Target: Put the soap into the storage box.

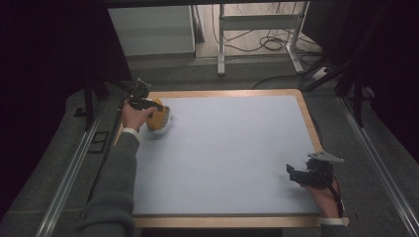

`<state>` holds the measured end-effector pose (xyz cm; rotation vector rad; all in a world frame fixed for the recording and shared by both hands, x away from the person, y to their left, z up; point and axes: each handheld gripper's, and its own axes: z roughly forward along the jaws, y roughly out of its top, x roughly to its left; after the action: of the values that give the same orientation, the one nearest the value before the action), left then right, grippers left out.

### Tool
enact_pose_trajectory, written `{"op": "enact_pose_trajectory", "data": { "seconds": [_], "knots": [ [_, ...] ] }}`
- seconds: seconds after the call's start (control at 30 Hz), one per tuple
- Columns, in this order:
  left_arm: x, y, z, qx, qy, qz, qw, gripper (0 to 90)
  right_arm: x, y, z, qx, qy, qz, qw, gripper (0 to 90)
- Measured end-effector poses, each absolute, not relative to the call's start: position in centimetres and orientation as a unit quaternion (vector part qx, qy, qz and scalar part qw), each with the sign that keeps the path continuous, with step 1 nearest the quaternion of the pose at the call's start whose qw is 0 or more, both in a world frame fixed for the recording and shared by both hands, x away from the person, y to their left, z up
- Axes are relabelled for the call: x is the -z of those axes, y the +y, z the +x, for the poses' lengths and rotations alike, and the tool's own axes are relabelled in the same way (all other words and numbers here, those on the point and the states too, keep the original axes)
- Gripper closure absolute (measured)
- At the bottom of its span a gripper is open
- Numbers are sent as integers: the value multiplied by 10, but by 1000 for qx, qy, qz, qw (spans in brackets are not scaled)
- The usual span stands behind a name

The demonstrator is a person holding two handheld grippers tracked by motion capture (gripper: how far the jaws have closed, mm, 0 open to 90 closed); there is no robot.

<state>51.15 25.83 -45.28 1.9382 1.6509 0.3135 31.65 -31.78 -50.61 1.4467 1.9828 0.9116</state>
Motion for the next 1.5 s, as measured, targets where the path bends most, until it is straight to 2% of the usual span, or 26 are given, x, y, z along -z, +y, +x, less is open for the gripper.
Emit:
{"op": "enact_pose_trajectory", "data": {
  "seconds": [0.13, 0.17, 0.2, 0.43, 0.53, 0.97, 1.13, 1.3, 1.5],
  "knots": [
    [449, 260, 509, -124, 615, 724, 286, 314, 507, -318, 317, -335, 732, 534, 259, 67],
    [448, 261, 508, -125, 615, 724, 288, 314, 507, -318, 317, -335, 732, 534, 259, 67],
    [445, 262, 506, -127, 614, 724, 287, 257, 507, -318, 317, -335, 732, 534, 259, 67],
    [435, 264, 495, -137, 599, 724, 313, 210, 506, -317, 316, -336, 732, 533, 259, 67],
    [427, 261, 481, -138, 571, 733, 342, 195, 506, -318, 316, -336, 731, 534, 259, 67],
    [430, 246, 428, -127, 497, 771, 377, 202, 505, -315, 316, -337, 733, 531, 260, 67],
    [454, 238, 393, -125, 471, 792, 367, 203, 504, -316, 315, -338, 732, 531, 262, 67],
    [474, 237, 372, -120, 468, 796, 364, 204, 504, -316, 315, -338, 731, 531, 262, 67],
    [498, 244, 340, -121, 490, 770, 390, 225, 504, -314, 315, -338, 733, 531, 260, 67]
  ]
}}
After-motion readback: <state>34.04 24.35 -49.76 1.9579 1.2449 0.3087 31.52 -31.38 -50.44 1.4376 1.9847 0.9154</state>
